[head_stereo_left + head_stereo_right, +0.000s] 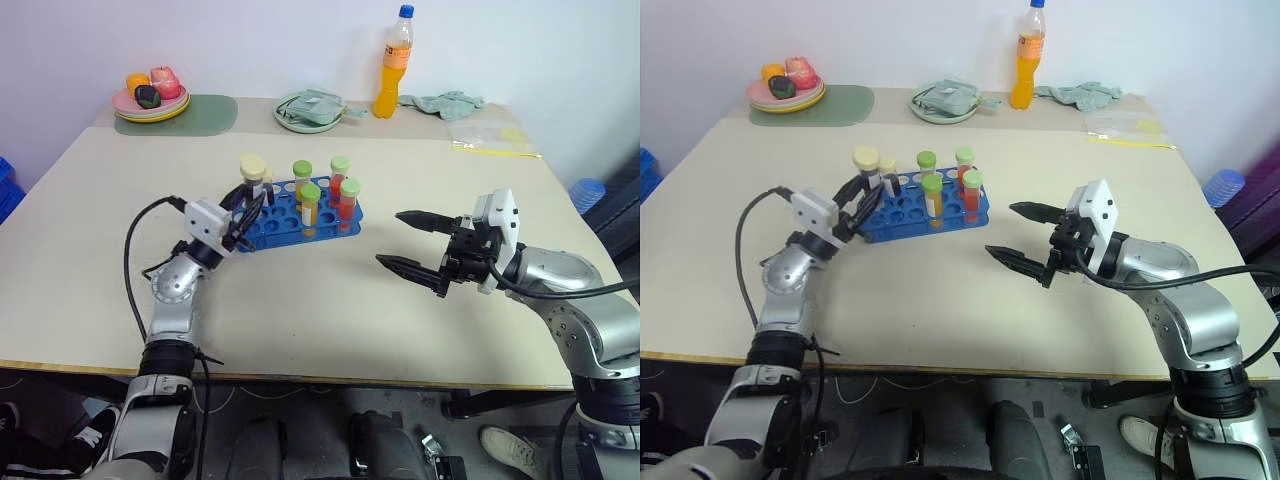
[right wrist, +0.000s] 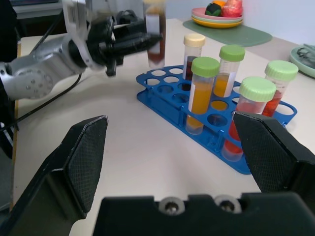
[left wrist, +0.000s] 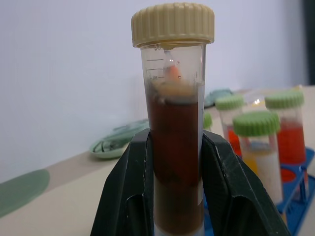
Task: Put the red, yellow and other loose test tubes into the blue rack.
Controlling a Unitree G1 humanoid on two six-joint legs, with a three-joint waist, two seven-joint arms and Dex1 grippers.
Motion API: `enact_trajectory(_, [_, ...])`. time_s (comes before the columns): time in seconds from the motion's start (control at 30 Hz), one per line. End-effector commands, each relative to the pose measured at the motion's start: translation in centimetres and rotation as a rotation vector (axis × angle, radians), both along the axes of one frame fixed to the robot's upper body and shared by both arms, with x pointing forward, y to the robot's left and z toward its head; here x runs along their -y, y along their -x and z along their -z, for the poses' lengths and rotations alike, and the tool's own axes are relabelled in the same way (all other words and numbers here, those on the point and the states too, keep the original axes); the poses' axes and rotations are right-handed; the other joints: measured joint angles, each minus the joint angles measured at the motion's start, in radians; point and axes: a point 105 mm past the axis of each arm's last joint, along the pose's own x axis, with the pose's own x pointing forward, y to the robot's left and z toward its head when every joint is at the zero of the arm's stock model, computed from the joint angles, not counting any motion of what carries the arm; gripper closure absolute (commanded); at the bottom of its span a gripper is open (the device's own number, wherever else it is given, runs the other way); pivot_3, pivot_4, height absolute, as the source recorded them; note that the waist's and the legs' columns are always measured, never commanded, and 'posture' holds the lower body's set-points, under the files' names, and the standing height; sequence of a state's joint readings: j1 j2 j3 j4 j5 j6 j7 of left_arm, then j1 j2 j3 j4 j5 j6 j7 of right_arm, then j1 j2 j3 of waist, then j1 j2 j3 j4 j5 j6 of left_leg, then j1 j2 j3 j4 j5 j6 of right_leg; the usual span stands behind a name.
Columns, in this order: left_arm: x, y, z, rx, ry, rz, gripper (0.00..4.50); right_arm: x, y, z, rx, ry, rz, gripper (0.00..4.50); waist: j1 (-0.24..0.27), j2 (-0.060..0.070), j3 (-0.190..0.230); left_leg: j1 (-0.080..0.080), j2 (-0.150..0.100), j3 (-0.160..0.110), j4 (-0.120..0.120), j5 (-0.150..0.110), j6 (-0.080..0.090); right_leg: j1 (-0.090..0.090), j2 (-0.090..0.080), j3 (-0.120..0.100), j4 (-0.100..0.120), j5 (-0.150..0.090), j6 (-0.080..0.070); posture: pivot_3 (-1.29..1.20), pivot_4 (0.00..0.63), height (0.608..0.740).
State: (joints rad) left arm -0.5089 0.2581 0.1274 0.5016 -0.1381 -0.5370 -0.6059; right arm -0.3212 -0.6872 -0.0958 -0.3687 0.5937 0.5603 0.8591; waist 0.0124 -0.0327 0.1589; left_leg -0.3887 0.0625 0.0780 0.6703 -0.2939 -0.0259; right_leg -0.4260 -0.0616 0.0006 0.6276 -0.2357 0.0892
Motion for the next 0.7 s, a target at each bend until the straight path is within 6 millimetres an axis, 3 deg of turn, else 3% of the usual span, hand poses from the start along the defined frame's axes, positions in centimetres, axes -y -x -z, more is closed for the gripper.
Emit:
enact_trajectory(0.03, [1.2, 0.0, -0.4, 0.042, -0.009, 0.027, 3.72, 0.3, 0.3, -1.4, 0.065, 0.0, 0.012, 0.0, 0.0, 0.0, 0.0, 0.0, 0.0, 0.0, 0.0, 0.0, 0.0, 0.0, 0.0, 0.0, 0.0, 0.0, 0.0, 0.0, 0.15, 0.74])
enact_trajectory(0.5, [1.8, -0.1, 2.7, -0.032, 0.001, 0.022, 3.72, 1.0, 0.1, -1.2, 0.079, 0.011, 0.048, 0.0, -0.001, 0.0, 0.0, 0.0, 0.0, 0.0, 0.0, 0.0, 0.0, 0.0, 0.0, 0.0, 0.0, 0.0, 0.0, 0.0, 0.15, 0.74])
enact_trajectory(0.7, [0.2, -1.0, 1.7, -0.048, 0.094, -0.021, 3.72, 0.8, 0.1, -1.3, 0.083, 0.009, 0.049, 0.0, -0.002, 0.0, 0.0, 0.0, 0.0, 0.0, 0.0, 0.0, 0.0, 0.0, 0.0, 0.0, 0.0, 0.0, 0.0, 0.0, 0.15, 0.74])
